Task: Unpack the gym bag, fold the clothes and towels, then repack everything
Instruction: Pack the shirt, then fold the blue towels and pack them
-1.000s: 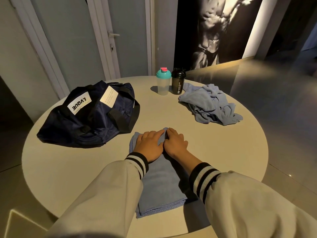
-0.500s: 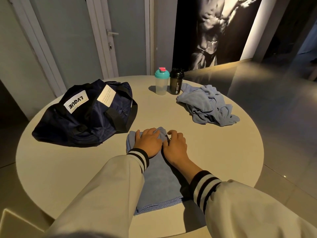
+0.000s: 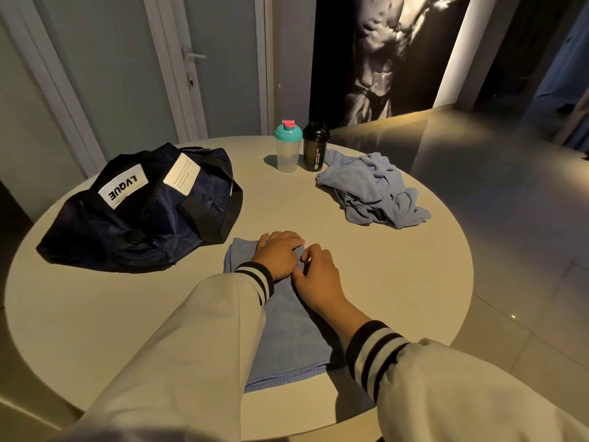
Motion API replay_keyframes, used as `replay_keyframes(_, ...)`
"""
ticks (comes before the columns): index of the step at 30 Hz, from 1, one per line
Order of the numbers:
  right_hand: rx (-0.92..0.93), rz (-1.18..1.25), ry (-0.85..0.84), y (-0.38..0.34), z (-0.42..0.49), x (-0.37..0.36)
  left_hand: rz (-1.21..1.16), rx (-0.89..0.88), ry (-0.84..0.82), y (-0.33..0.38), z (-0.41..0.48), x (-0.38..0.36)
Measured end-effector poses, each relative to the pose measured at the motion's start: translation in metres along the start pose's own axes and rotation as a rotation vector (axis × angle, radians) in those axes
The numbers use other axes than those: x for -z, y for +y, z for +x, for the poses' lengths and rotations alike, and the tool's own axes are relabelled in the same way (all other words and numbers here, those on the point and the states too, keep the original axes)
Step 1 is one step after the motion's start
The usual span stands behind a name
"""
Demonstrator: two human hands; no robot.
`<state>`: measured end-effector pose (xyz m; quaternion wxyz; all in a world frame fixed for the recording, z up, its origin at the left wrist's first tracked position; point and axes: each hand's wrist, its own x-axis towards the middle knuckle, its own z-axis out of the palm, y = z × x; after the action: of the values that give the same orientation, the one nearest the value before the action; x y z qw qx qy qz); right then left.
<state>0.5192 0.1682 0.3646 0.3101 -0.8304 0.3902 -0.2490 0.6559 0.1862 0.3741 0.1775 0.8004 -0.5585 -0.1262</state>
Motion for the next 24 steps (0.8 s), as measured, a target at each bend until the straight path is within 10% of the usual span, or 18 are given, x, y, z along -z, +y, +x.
replay_keyframes(24, -0.021, -0.017, 0.019, 0.007, -0.004, 0.000, -0.156, -0.067, 0.144, -0.010, 0.011, -0.009)
